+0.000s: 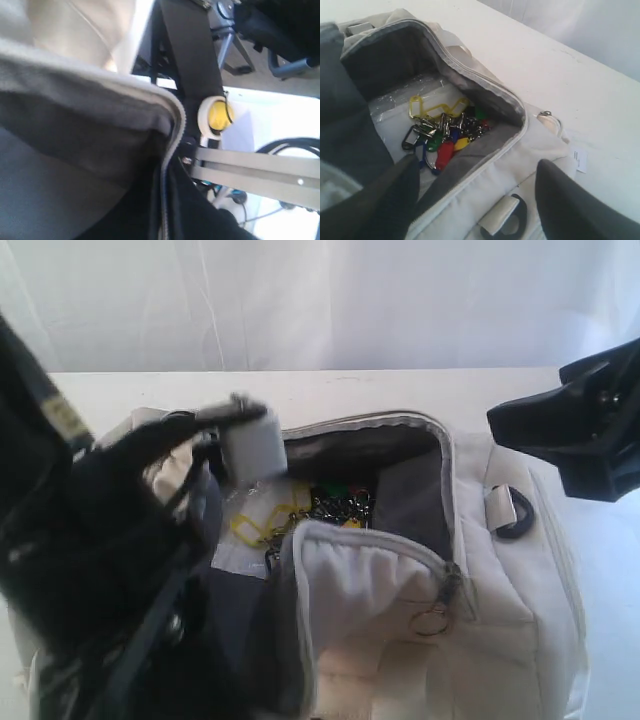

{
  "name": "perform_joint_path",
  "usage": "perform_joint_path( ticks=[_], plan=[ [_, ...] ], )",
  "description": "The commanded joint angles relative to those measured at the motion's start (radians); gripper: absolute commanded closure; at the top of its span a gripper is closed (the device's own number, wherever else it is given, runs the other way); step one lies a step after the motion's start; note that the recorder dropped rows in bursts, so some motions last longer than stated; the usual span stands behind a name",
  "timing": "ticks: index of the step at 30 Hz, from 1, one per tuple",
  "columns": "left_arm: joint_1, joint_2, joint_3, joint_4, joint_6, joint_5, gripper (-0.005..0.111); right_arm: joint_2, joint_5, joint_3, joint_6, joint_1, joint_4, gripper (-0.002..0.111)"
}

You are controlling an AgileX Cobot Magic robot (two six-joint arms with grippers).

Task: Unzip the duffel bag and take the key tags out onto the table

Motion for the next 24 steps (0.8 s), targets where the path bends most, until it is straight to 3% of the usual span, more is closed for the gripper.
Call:
perform_joint_path(
  ticks=[1, 5, 7, 10, 14, 17, 19, 21, 22, 24],
  plan=[
    [-0.102, -0.046, 0.136, -0.044, -0.039, 0.060, 0.107, 0.002, -0.027, 0.025, -0.015, -0.001, 0.068, 0.046],
    [-0.163, -0.046, 0.250, -0.049, -0.061, -0.093, 0.105, 0.005, -0.044, 0.038, -0.019, -0.001, 0.081, 0.046],
    [-0.168, -0.046, 0.293, -0.061, -0.061, -0.170, 0.099, 0.005, -0.054, 0.046, -0.025, -0.001, 0.090, 0.046],
    [-0.170, -0.046, 0.337, -0.071, -0.074, -0.221, 0.076, 0.005, -0.056, 0.046, -0.025, -0.001, 0.092, 0.046],
    [-0.170, -0.046, 0.337, -0.101, -0.074, -0.210, 0.031, 0.005, -0.062, 0.046, -0.029, -0.001, 0.095, 0.046],
    [-0.170, -0.046, 0.250, -0.108, -0.079, -0.093, 0.033, 0.005, -0.062, 0.046, -0.029, -0.001, 0.095, 0.046],
    [-0.170, -0.049, 0.134, -0.066, -0.090, 0.004, 0.043, 0.005, -0.062, 0.046, -0.029, -0.001, 0.095, 0.046],
    [-0.170, -0.066, -0.005, 0.124, -0.159, 0.043, 0.056, 0.005, -0.062, 0.046, -0.029, -0.001, 0.095, 0.046],
    [-0.170, -0.077, -0.073, 0.294, -0.228, 0.034, 0.063, 0.007, -0.062, 0.046, -0.029, -0.001, 0.095, 0.046],
    [-0.170, -0.086, -0.138, 0.551, -0.328, -0.078, 0.072, 0.011, -0.064, 0.046, -0.029, -0.001, 0.102, 0.046]
  ],
)
